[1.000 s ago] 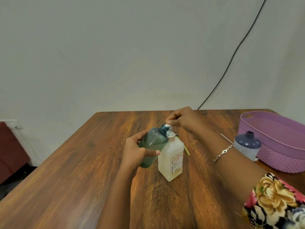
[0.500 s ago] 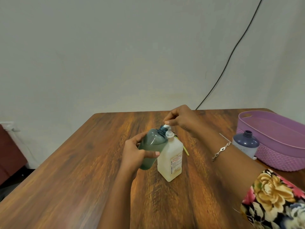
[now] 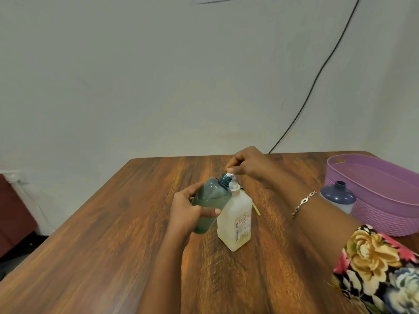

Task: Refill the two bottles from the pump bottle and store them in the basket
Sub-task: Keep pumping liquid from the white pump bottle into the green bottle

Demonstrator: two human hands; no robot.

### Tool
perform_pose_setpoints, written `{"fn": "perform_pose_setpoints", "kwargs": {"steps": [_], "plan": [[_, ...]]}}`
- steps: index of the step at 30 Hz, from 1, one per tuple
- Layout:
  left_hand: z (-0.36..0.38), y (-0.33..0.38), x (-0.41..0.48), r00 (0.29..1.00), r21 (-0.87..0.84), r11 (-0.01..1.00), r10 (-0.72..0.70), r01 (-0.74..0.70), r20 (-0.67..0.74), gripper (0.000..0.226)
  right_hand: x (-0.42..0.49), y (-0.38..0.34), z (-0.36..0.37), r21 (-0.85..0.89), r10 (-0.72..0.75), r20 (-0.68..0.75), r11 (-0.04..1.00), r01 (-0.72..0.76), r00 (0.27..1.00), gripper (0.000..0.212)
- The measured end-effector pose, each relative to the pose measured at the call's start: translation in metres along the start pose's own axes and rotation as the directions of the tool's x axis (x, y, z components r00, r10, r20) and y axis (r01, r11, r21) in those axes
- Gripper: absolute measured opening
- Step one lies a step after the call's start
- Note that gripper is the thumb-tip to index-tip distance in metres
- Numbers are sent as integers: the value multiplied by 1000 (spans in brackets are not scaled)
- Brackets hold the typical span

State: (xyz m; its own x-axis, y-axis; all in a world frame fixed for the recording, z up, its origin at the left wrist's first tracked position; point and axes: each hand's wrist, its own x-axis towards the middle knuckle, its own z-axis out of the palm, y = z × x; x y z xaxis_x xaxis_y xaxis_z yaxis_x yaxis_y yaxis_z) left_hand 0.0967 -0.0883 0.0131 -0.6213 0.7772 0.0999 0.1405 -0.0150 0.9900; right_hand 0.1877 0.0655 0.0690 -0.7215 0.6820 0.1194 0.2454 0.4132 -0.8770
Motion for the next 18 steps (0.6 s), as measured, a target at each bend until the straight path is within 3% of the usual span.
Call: {"fn": "perform_pose_setpoints", "kwargs": {"steps": [18], "plan": [[0,0,2,1000,16,1000,-4,4,-3,62,0,4,5,-16,-10,-4,1000,10,1000,15]]}}
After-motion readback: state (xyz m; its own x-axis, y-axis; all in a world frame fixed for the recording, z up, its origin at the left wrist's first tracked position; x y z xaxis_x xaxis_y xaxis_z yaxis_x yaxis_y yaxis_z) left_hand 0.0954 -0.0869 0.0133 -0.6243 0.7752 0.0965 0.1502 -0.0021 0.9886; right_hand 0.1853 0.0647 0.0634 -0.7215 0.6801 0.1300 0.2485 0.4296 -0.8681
